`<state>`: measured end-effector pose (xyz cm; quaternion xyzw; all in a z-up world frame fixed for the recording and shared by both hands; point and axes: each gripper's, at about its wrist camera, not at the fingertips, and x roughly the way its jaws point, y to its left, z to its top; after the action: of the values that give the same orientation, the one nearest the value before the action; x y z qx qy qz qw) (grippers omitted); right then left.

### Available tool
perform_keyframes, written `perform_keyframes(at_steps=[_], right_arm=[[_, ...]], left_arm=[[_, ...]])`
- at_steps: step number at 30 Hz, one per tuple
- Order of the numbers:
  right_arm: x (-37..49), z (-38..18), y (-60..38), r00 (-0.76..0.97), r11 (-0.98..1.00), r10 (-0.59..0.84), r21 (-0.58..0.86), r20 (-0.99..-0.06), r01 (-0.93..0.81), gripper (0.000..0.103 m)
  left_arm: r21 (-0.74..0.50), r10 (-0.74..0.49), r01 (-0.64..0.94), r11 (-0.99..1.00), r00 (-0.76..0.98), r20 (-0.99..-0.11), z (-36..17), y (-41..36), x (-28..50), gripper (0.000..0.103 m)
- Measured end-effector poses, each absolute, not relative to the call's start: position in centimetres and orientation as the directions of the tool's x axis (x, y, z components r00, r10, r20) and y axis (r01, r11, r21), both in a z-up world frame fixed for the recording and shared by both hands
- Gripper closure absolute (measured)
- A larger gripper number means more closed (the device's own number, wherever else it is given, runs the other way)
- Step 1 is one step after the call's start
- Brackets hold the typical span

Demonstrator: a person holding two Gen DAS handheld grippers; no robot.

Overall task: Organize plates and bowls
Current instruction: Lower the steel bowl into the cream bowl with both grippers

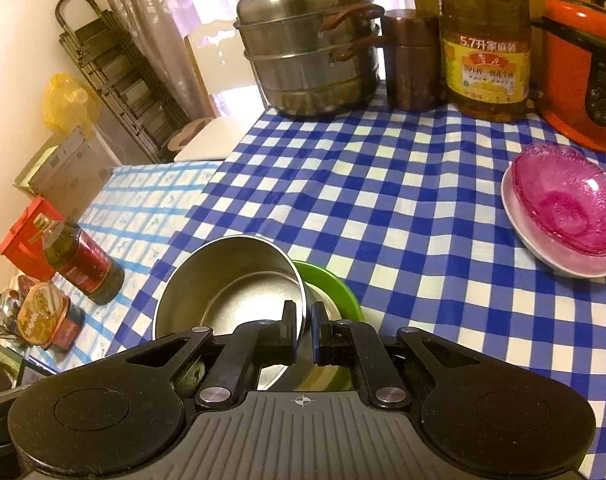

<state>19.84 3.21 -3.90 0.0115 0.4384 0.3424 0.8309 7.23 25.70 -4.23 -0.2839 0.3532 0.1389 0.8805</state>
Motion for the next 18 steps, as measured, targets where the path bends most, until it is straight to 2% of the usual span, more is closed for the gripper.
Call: perform_keyframes(at_steps=[18], right_arm=[[20.5,-6.2,4.0,0.361,0.779,0.546,0.3,-0.756,-0.551,0.096]], left_arm=[[-0.354,0.034,-0.432,0.83,0.672,-0.74,-6.6,25.8,8.6,0.093]])
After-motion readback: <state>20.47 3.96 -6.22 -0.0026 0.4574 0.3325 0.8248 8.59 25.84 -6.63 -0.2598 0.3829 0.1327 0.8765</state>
